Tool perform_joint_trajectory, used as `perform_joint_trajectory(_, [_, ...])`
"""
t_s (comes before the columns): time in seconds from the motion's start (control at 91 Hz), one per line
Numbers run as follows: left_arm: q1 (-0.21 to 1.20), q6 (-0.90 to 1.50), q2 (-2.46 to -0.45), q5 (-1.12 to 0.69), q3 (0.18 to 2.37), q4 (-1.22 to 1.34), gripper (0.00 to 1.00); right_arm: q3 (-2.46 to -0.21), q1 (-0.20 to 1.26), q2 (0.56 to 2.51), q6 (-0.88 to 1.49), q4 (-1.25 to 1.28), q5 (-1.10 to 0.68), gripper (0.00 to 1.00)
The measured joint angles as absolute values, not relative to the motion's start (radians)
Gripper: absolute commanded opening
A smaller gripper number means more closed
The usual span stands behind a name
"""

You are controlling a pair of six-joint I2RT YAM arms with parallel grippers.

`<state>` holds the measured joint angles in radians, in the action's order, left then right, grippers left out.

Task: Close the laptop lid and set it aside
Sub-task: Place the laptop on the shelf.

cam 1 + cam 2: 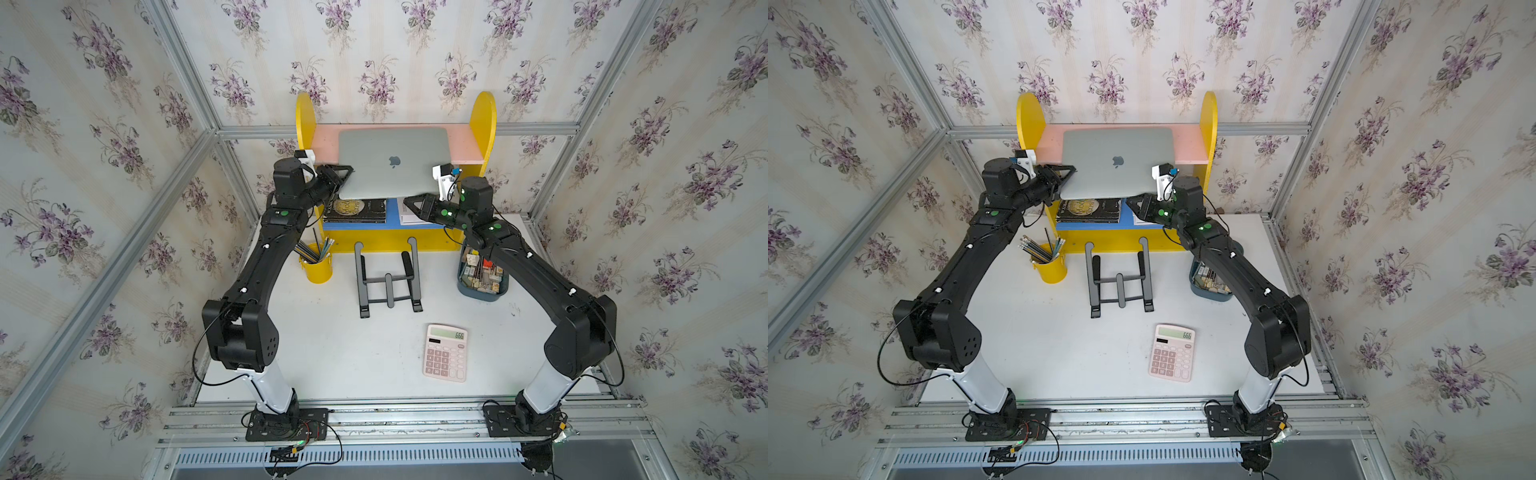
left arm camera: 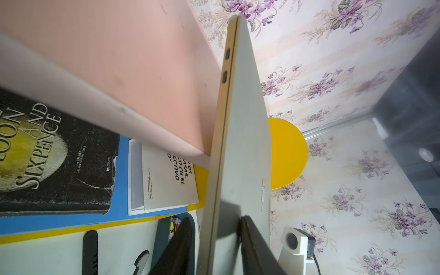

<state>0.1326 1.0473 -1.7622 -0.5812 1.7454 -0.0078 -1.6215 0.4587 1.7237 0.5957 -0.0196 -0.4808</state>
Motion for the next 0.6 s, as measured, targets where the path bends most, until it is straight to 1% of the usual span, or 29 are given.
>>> perform_joint_trajectory(0.253, [0.131, 1.024, -1.779, -0.560, 1.798, -0.064, 0.54, -1.657, 0.459, 1.738, 0.600, -0.026, -0.485, 0.27])
perform_joint_trajectory(0.319, [0.131, 1.019, -1.779, -0.558, 1.811, -0.083, 0.55, -1.668, 0.459, 1.741, 0.602, -0.025, -0.483, 0.27])
perform_joint_trajectory(0.341, [0.131, 1.017, -1.780, -0.558, 1.815, -0.089, 0.58, -1.671, 0.458, 1.742, 0.602, -0.025, -0.482, 0.27])
perform_joint_trajectory(0.374, [0.131, 1.013, -1.780, -0.558, 1.822, -0.097, 0.60, -1.677, 0.458, 1.743, 0.602, -0.025, -0.480, 0.27])
perform_joint_trajectory(0.604, [0.130, 0.977, -1.796, -0.566, 1.893, -0.151, 0.68, -1.739, 0.458, 1.772, 0.601, -0.033, -0.479, 0.28])
